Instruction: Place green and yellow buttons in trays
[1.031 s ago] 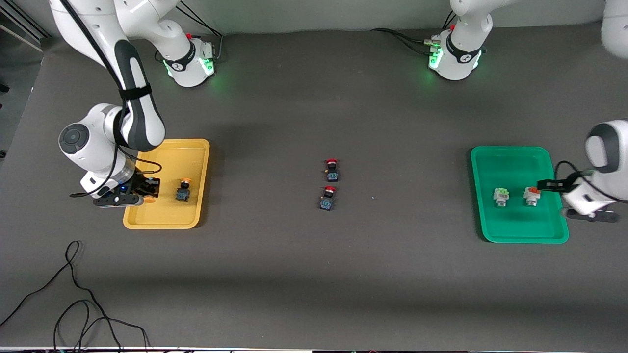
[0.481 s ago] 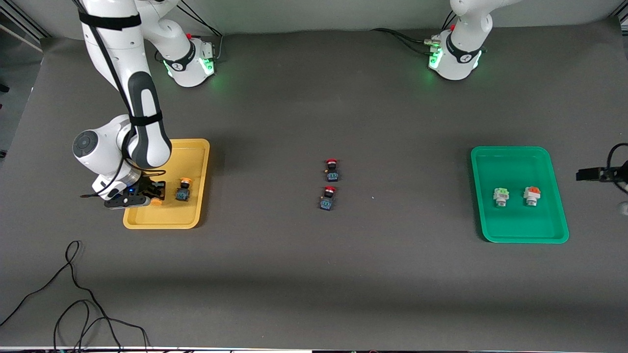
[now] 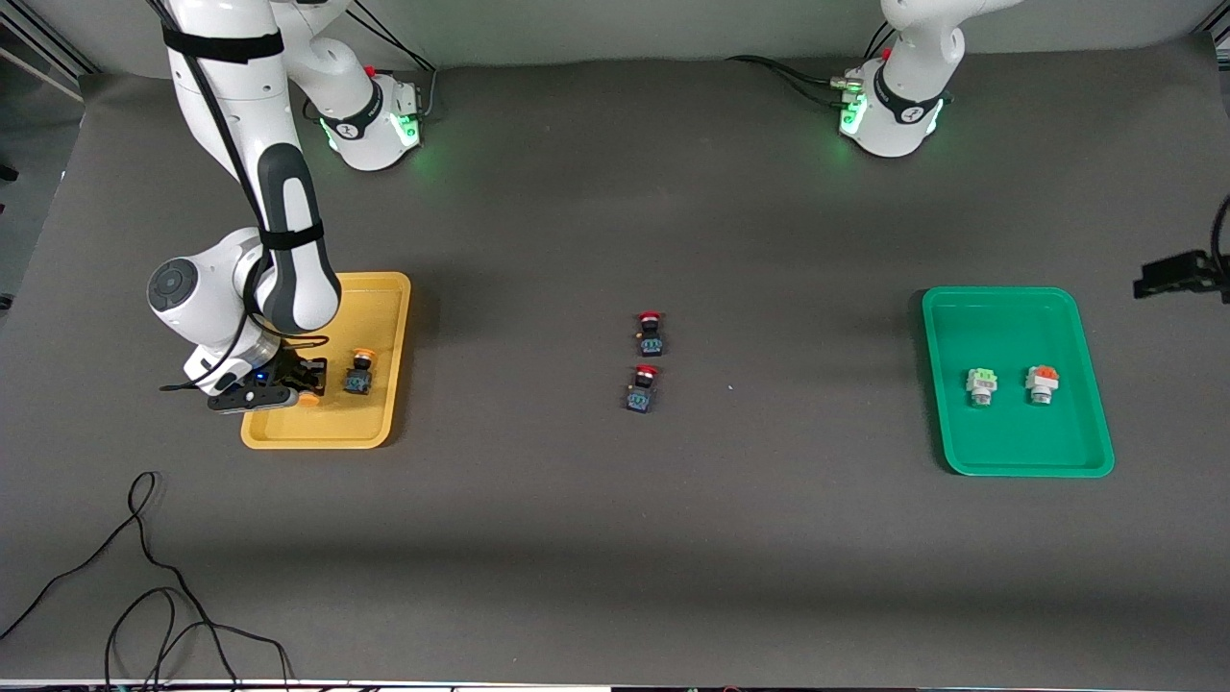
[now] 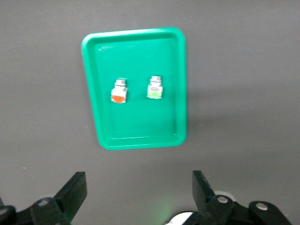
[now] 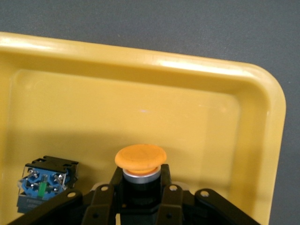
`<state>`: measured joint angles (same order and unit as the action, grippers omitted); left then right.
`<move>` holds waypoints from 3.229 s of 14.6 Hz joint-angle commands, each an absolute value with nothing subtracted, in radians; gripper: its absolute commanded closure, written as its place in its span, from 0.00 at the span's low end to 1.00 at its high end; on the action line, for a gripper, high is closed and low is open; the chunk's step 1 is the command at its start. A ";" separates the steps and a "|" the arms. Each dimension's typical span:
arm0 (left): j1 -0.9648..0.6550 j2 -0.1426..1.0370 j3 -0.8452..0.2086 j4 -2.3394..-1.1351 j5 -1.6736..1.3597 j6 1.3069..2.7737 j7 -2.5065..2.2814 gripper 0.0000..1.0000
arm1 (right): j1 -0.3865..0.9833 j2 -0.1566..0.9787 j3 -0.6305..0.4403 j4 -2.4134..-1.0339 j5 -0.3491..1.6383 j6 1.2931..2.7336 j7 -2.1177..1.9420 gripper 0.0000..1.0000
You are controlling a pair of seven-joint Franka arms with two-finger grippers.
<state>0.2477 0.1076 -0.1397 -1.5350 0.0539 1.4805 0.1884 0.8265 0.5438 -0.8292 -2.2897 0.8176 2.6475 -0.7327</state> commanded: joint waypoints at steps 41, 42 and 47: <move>-0.029 0.035 -0.031 -1.523 -0.008 1.460 0.044 0.00 | 1.203 0.462 -1.609 -1.416 0.388 1.355 -0.390 0.00; -0.029 0.035 -0.031 -1.523 -0.008 1.462 0.044 0.00 | 1.201 0.462 -1.609 -1.417 0.388 1.345 -0.373 0.00; -0.032 0.035 -0.034 -1.520 -0.003 1.465 0.043 0.00 | 1.207 0.463 -1.566 -1.394 0.399 1.342 -0.213 0.00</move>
